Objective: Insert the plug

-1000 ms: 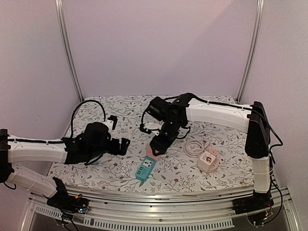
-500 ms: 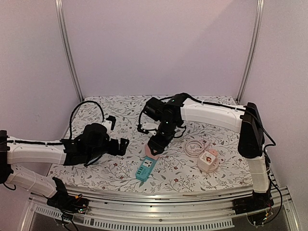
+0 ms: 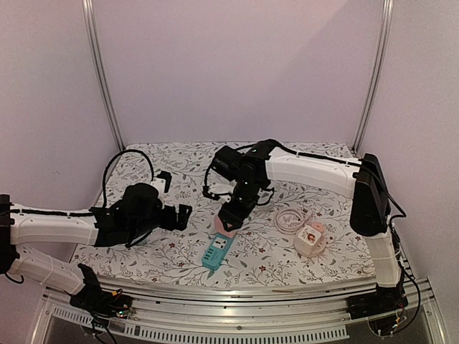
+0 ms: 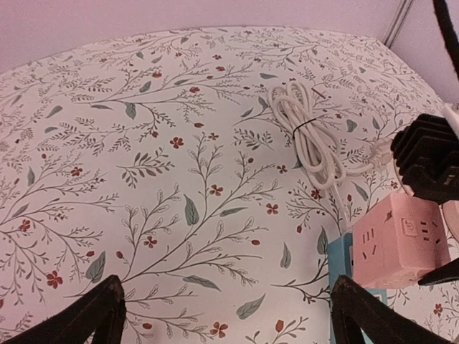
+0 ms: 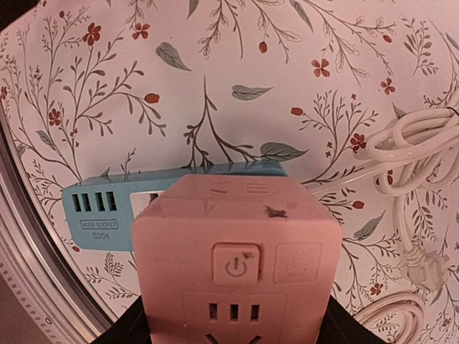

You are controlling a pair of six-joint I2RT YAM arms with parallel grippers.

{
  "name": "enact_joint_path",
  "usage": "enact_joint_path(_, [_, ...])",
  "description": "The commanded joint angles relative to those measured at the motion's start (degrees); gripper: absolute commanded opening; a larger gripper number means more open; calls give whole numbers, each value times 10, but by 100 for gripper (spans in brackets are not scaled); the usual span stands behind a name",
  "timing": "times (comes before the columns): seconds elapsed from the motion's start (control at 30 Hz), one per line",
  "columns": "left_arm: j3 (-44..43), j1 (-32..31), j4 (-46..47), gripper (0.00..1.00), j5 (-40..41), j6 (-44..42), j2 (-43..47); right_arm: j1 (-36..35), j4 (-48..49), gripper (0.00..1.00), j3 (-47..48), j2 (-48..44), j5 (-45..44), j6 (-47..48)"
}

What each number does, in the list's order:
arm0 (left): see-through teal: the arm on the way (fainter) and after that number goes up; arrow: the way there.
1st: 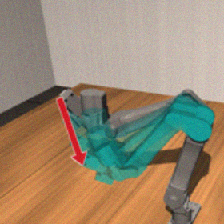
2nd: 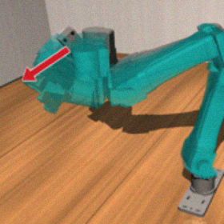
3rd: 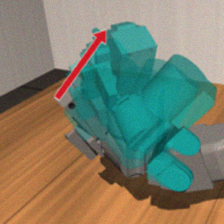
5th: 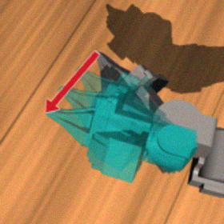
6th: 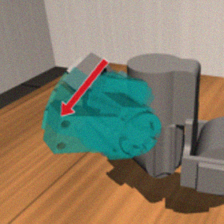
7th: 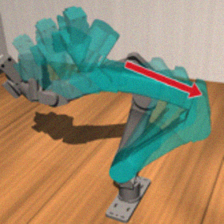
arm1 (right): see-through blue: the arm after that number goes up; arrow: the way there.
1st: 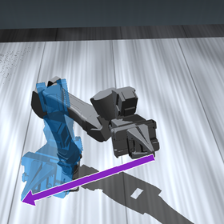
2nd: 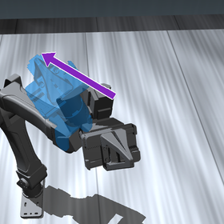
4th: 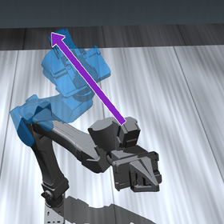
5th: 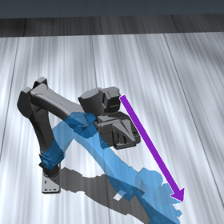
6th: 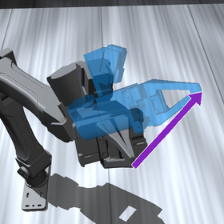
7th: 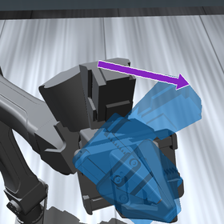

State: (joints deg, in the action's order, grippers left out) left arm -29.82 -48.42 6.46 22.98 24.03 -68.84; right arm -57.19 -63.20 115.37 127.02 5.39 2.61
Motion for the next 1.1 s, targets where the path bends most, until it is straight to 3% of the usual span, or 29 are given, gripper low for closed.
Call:
enact_joint_path(0.0, [10, 9, 9, 99, 5, -3, 5, -3, 0, 0, 17, 17, -7, 6])
enact_joint_path(1.07, [14, 11, 11, 99, 6, -4, 5, 10, -17, 0, -9, 29, 1, 64])
